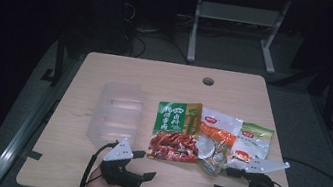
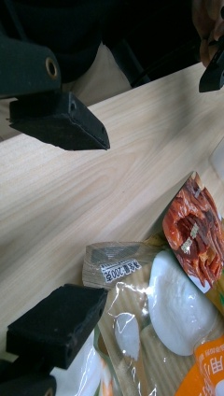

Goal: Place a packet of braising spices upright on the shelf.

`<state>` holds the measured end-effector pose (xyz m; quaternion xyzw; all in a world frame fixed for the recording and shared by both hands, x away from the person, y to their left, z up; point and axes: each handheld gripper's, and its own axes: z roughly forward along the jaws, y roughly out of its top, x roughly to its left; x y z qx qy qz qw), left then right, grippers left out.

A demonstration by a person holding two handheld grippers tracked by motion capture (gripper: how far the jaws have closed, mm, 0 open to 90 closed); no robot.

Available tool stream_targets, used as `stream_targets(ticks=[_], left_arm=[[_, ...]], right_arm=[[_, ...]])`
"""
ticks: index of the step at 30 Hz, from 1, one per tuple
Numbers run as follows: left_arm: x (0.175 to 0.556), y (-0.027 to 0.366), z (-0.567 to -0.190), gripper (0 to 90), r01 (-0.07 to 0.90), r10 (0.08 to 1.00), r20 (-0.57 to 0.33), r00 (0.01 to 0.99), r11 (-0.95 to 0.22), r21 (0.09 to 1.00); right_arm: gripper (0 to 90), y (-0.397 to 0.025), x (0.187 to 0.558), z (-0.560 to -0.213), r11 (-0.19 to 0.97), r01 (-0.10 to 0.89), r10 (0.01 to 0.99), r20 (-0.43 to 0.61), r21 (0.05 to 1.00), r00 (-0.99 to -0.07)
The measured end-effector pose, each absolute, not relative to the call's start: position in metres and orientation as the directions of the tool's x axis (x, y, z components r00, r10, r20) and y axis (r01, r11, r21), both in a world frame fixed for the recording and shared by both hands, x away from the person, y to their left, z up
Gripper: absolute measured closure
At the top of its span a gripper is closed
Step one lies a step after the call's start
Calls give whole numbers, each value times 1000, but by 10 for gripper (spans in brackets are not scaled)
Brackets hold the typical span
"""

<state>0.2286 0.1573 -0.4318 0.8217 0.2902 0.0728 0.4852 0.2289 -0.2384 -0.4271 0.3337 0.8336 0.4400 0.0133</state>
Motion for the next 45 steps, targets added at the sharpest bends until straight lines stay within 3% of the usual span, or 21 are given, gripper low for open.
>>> stream_targets(ticks=[13, 25, 31, 45], left_arm=[[230, 156, -431, 252, 401, 565, -135, 814, -377, 835], [244, 143, -414, 365, 392, 544, -139, 827, -382, 837], [256, 129, -410, 384, 376, 555, -114, 824, -385, 843], [277, 107, -427, 557, 422, 618, -83, 782, -426, 800]], right_arm=[[197, -239, 228, -427, 381, 548, 565, 281, 745, -775], [200, -228, 241, -400, 387, 518, 554, 257, 762, -792], [210, -220, 264, -379, 395, 509, 548, 249, 765, -798], [211, -187, 338, -354, 425, 556, 552, 282, 715, -785]])
